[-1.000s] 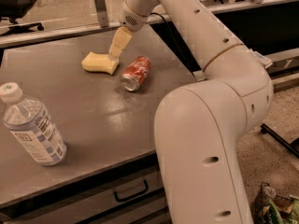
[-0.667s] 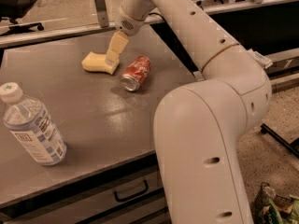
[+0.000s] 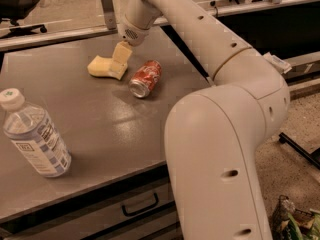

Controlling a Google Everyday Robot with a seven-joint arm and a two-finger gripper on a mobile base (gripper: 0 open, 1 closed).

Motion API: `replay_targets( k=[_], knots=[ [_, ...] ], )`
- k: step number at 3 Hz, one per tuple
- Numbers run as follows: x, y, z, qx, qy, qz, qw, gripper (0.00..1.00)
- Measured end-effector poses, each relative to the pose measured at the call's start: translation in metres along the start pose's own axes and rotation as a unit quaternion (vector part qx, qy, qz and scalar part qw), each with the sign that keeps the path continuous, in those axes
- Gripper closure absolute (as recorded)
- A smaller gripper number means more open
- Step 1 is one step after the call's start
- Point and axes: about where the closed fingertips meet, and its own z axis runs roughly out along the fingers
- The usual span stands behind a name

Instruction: Move sponge near blue plastic bottle

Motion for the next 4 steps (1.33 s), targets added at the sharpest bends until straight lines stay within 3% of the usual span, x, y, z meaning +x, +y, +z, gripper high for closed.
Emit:
replay_targets(
  k=[3,4],
  knots=[
    [0.0028,0.0117,0.0148,-0.012,0.018,0.001,0.9998,0.84],
    [0.0051,0.0040,0.0049,-0.003,0.011,-0.007,0.9999,1.00]
  ],
)
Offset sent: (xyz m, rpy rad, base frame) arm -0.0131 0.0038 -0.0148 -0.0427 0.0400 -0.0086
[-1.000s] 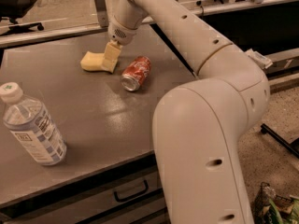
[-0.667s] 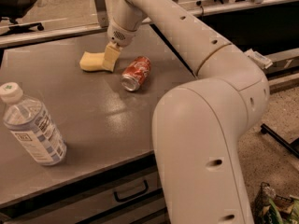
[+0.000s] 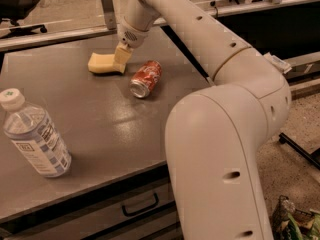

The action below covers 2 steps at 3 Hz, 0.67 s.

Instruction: Move sponge near blue plastic bottle

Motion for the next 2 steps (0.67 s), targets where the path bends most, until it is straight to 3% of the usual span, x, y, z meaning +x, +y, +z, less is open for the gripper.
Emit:
replay_targets(
  k=[2],
  knots=[
    [0.005,-0.023,-0.051,0.028,-0.015,-0.026,0.9992,1.00]
  ],
)
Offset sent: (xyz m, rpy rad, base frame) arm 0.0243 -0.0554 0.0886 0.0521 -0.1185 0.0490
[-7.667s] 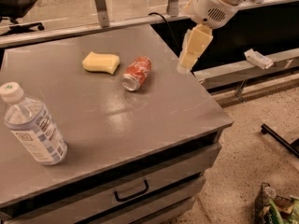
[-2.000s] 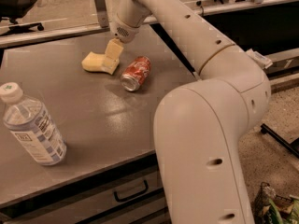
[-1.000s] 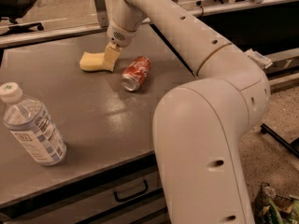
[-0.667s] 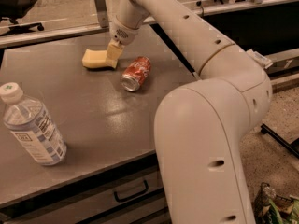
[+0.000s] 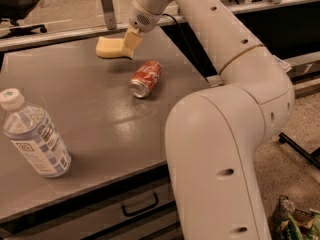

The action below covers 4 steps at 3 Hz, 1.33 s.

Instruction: Move sponge near blue plastic bottle

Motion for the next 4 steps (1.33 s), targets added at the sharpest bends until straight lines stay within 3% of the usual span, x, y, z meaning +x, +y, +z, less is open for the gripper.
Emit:
replay_targets(
  k=[2,4],
  knots=[
    [0.000,0.018,-0.034,-0.009,-0.018,-0.013,0.9997,1.00],
    [-0.009,0.064,-0.061,-0.014,-0.014,-0.012,0.9997,1.00]
  ],
)
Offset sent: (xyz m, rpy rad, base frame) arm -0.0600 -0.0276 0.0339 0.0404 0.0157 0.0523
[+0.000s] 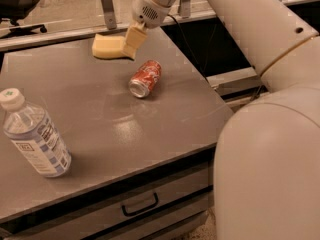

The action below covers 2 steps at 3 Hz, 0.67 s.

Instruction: Move sponge near blue plastic bottle

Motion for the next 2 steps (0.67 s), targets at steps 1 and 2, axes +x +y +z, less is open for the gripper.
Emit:
replay_targets(
  k=[1,2],
  knots=[
    [-0.004,0.032,-0.016,-0.006,-0.004,0.005,1.0000,1.00],
    [-0.014,0.071,-0.021,-0.024,-0.003,0.000,0.9997,1.00]
  ],
)
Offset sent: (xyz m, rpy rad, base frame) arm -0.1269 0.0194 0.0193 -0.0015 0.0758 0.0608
